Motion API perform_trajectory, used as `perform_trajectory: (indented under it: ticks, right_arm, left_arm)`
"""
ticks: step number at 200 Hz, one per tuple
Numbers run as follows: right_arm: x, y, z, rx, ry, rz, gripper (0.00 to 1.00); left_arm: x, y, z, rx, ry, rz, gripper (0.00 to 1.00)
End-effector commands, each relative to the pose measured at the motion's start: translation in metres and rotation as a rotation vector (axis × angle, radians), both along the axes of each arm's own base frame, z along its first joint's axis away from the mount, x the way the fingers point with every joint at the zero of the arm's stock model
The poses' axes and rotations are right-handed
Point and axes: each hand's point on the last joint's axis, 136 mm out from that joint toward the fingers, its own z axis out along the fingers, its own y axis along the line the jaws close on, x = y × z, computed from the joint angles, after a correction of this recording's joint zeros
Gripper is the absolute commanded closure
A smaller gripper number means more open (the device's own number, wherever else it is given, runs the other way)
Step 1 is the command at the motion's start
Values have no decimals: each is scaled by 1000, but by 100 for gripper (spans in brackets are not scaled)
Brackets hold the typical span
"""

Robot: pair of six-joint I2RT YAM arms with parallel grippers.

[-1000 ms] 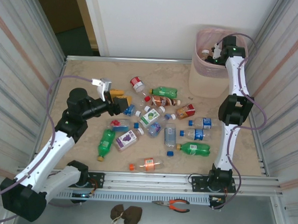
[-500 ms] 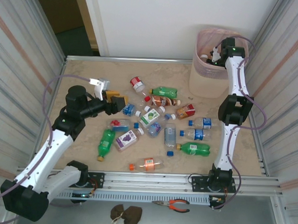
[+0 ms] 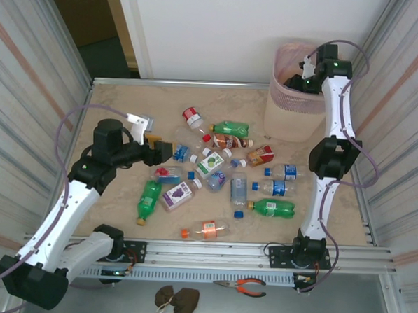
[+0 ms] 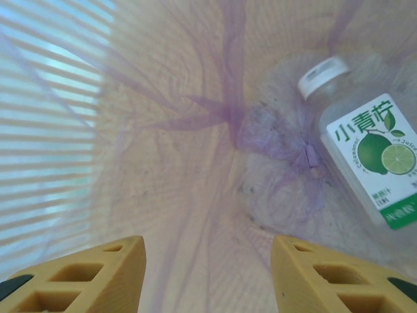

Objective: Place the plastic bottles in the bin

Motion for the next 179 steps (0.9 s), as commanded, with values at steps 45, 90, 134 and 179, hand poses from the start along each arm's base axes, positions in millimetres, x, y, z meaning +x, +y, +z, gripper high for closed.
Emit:
perform_trajectory:
  ticks: [45,90,134,179]
  right_arm:
    - [-21,-1,79,-33,-165,-22,48]
    - [-35,-3,120,-40,-254,-58,48]
    - [-54,6,147,-21,-316,-48,48]
    - [-72,16,151,-7,-319,-26,48]
  left_arm:
    - [-8,49,-62,250,196,206,28]
    - [-9,65,-102,317,322,299,26]
    - [-21,83,-151,368,560,456,27]
    - [-57,91,-186,478,703,585,23]
